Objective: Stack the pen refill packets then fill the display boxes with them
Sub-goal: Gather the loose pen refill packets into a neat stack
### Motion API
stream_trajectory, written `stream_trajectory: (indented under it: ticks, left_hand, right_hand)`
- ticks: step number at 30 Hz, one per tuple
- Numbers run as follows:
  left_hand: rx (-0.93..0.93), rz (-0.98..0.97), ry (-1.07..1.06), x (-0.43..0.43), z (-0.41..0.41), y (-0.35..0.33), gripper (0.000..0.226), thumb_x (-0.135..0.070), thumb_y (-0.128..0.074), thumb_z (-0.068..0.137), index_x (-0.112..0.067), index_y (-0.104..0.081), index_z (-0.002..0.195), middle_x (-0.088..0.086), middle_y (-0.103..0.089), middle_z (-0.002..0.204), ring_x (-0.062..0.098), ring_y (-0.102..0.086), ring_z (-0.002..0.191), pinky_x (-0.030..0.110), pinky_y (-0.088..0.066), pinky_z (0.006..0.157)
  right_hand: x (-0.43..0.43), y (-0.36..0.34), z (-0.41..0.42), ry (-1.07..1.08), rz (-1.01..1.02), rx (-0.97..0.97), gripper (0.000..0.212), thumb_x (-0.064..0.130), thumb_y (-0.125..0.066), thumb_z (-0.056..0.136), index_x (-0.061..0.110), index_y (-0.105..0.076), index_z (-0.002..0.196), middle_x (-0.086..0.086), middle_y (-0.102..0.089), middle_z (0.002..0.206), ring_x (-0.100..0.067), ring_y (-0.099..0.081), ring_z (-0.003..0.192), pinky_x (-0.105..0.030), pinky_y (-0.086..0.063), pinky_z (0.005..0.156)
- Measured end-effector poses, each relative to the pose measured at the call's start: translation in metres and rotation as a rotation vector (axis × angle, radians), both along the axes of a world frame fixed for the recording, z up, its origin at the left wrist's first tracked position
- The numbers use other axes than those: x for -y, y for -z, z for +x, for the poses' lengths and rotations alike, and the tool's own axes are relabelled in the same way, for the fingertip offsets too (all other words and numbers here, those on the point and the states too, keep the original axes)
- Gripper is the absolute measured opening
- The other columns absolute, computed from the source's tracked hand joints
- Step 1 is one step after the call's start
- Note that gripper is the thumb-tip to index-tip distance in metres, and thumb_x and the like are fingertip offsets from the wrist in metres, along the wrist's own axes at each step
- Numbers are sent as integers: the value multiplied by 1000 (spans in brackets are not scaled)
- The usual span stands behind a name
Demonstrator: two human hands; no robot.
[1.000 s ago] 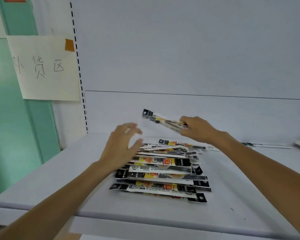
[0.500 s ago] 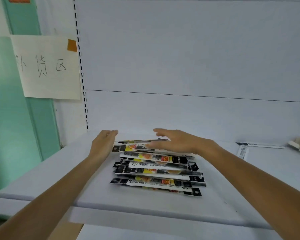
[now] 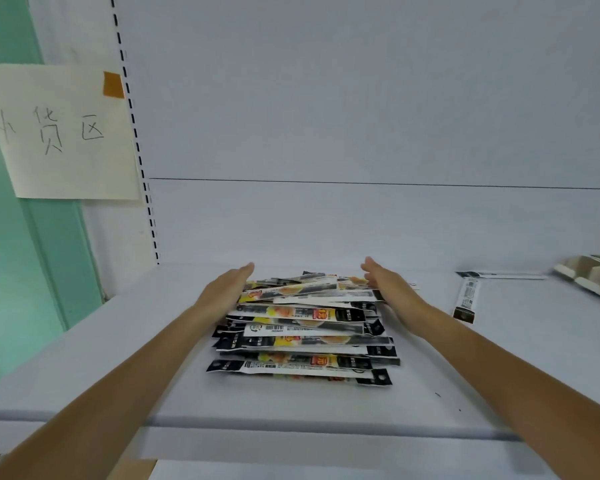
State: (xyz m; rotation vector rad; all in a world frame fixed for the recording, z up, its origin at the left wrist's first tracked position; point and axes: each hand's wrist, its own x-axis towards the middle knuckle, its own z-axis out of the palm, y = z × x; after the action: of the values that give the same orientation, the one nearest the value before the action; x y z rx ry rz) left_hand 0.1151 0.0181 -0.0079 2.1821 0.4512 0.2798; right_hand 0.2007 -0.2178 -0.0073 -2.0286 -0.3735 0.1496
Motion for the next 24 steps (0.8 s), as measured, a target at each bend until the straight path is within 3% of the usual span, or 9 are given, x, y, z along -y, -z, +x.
stream_trajectory:
  ticks: [4,9,11,14,16,18,20,24]
  left_hand:
    - [26,-167,89,10,9,-1,56,-51,-22,97,-18,-45,136,5,-36,147,23,-32,134,37,-23,107]
    - [21,86,86,1,12,0,53,-48,-26,98,-18,-42,139,2,-38,146,22,-34,133,35,-25,106]
    - [55,111,107,-3,10,0,48,-45,-30,98,-20,-44,136,-2,-39,145,18,-34,133,30,-25,102]
    - [66,175,236,-3,8,1,40,-42,-37,97,-28,-48,132,-8,-43,141,11,-38,128,25,-25,98]
    - [32,237,302,-3,8,4,37,-42,-38,97,-31,-51,130,-11,-47,136,5,-41,115,21,-28,94]
    - [35,244,307,-5,7,5,35,-42,-39,96,-31,-55,126,-13,-52,131,2,-42,108,21,-29,92]
    - [60,246,301,-10,6,6,27,-42,-41,95,-36,-58,116,-13,-56,123,3,-48,106,22,-34,89]
    - [76,276,320,-15,4,2,21,-41,-46,94,-36,-61,108,-13,-60,114,6,-53,107,22,-37,87]
  right_hand:
    - [-19,2,-10,-70,-67,102,52,49,-33,97,21,-42,139,4,-43,142,-14,-38,131,-31,-25,108]
    - [-4,1,1,30,-60,230,38,40,-40,97,16,-56,122,7,-57,115,-10,-52,102,-24,-33,90]
    - [9,1,20,108,-208,353,30,28,-45,97,10,-59,117,-1,-61,119,-18,-54,111,-27,-36,92]
    - [26,8,46,13,-554,360,46,24,-49,95,15,-41,139,-3,-41,145,-21,-35,134,-31,-26,110]
    - [27,15,54,-25,-720,361,46,31,-45,96,21,-39,141,-3,-42,145,-23,-38,132,-40,-31,109]
    - [26,17,59,37,-830,473,34,34,-43,96,24,-53,127,-3,-57,129,-23,-50,117,-38,-42,96]
    - [28,15,65,80,-863,531,29,36,-47,95,22,-61,117,-2,-61,119,-21,-54,111,-35,-44,90]
    - [37,13,75,102,-697,439,22,25,-50,93,15,-66,105,-6,-63,111,-22,-55,102,-31,-42,81]
